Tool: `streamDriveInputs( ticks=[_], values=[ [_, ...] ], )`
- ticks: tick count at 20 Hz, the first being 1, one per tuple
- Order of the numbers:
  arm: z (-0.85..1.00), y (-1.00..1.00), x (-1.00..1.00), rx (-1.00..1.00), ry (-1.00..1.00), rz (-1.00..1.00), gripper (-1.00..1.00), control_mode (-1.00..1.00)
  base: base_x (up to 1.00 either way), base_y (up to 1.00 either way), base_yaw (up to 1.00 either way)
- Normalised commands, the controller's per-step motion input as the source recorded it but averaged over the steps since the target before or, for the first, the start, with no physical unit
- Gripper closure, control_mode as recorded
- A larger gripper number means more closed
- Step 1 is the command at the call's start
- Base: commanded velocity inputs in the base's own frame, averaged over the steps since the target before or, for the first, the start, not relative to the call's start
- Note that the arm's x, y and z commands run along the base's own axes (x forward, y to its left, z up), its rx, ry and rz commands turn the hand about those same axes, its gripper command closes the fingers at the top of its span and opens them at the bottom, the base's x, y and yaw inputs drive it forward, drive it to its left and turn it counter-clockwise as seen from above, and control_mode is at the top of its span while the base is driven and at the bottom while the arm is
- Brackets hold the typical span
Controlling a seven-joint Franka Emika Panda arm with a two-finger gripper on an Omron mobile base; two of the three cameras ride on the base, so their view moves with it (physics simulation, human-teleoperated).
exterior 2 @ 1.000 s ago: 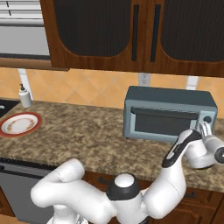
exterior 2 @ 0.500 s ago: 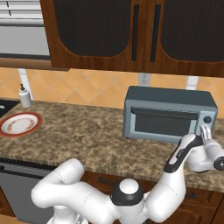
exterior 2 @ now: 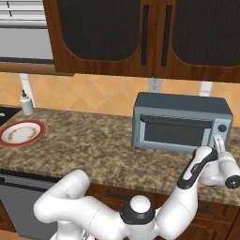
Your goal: Pick up the kebab skewer and baguette bread, and place them inside the toaster oven. Close the toaster oven door and start by setting the timer.
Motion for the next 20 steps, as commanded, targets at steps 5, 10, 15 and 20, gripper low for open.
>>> streamDriveInputs(
  ticks=[5,10,15,20],
  values=[
    [-0.01,-0.03,0.27,0.00,-0.05,-0.01,-1.00,-1.00,0.00,0.00,0.00],
    [0.00,0.00,0.26,0.02,-0.05,0.00,1.00,-1.00,0.00,0.00,0.00],
    [0.00,0.03,0.16,0.00,-0.02,0.00,1.00,-1.00,0.00,0.00,0.00],
    [0.07,0.34,0.19,0.00,0.00,-0.03,1.00,-1.00,0.00,0.00,0.00]
  ],
)
